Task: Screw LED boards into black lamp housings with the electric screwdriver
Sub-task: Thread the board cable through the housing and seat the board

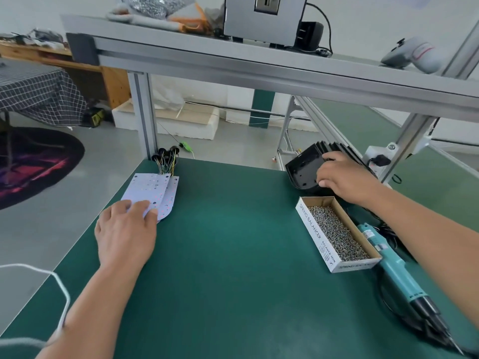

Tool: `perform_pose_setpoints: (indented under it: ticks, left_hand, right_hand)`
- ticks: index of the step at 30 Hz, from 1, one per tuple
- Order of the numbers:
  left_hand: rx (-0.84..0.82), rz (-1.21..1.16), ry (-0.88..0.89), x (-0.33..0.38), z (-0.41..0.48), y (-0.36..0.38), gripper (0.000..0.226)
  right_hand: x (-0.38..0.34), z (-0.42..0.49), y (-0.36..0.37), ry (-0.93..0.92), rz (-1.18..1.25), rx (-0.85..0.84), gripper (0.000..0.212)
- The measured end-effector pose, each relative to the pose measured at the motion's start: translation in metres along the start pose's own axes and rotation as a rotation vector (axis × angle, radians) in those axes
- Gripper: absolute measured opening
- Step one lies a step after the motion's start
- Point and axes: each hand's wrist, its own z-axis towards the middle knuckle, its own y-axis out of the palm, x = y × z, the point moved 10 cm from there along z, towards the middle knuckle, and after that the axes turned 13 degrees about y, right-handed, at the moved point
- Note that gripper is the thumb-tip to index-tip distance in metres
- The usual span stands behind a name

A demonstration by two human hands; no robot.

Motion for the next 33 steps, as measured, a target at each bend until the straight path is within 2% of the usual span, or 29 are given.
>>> perform_pose_setpoints:
  ticks: [3, 8, 16, 22, 26, 29, 33]
  left_hand:
    - [0.015, -0.031, -0.025, -0.003, 0.000, 0.000, 0.035]
    - [-0.001, -0.046, -0.102, -0.010, 0.000, 0.001, 0.035]
    - [0.034, -0.077, -0.116, -0.016, 0.003, 0.000, 0.028]
    - [0.031, -0.069, -0.161, -0.022, 0.004, 0.002, 0.023]
    - [0.061, -0.072, -0.139, -0.019, 0.004, -0.003, 0.019]
    - [0.118, -0.167, -0.169, -0.019, 0.003, -0.009, 0.026]
    - [0.263, -0.464, -0.209, -0.028, -0.003, -0.016, 0.046]
  right_hand:
    - [0.001, -0.007, -0.007, -0.014, 0.120, 0.064, 0.008]
    - [-0.004, -0.018, -0.014, -0.080, 0.176, 0.171, 0.008]
    - [-0.008, -0.050, -0.016, -0.125, 0.309, 0.336, 0.008]
    - [-0.072, -0.122, -0.025, -0.224, 0.410, 0.442, 0.019]
    - [-0.126, -0.172, -0.021, -0.284, 0.410, 0.446, 0.012]
    - [-0.158, -0.206, -0.013, -0.358, 0.393, 0.431, 0.016]
    - [-0.184, -0.240, -0.005, -0.446, 0.314, 0.430, 0.018]
